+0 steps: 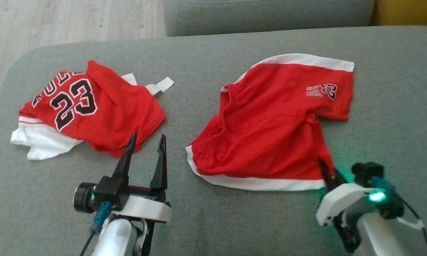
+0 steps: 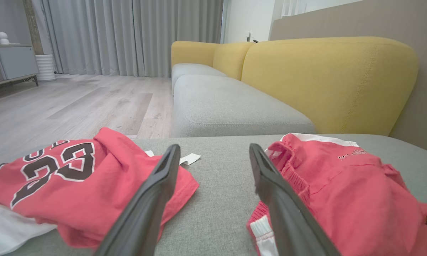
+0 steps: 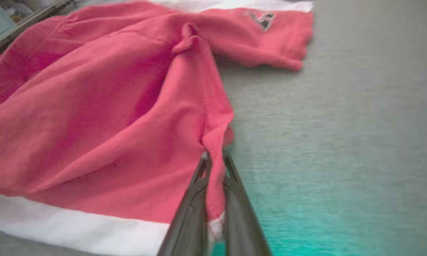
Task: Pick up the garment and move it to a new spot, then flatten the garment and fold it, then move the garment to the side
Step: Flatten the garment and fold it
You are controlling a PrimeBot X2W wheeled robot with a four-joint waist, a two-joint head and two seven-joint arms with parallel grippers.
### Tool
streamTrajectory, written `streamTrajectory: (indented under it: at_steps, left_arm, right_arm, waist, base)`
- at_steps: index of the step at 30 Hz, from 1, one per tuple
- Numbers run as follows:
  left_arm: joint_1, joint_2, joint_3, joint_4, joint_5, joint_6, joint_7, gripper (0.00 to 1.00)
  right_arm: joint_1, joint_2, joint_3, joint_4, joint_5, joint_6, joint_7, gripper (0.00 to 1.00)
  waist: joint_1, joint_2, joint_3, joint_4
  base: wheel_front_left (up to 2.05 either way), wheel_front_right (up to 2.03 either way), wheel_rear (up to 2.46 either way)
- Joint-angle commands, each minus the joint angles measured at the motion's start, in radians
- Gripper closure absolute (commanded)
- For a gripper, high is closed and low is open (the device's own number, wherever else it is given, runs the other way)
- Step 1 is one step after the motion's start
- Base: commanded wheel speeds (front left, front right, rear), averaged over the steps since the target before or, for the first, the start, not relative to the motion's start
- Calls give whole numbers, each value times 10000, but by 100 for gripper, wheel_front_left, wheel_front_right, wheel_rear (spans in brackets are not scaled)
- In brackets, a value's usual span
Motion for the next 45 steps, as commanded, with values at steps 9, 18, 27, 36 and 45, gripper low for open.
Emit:
streamTrajectory:
  at_steps: [9,18,27,36,45]
  left_arm:
    - [-280,1,300,-382,78,32,-95,0]
    - [-298,1,220,-388,114,6,-95,0]
    - [-382,1,130,-384,196,-114,-95,0]
    - [-451,2,-89,-379,294,-224,-95,0]
    - [-1201,275,-1754,405,974,-1263,168,0]
  right_arm:
    - [-461,-36,-2522,-1044,-1384,67,-597,100]
    - [-431,-36,-3096,-1308,-1490,67,-711,0]
    - [198,-36,-1322,-2862,-435,67,-2092,0]
    - [1475,-36,-884,-4491,-295,67,-2130,0]
    - [1482,-36,-1338,-4611,-345,67,-2132,0]
  waist:
    - [-1,0,-141,-282]
    - [-1,0,-141,-357]
    - [-1,0,-161,-310]
    - [-1,0,-36,-226]
    - [-1,0,223,-329]
  base:
    - [0,0,0]
    - [0,0,0]
    - [0,0,0]
    - [0,0,0]
    - [0,0,0]
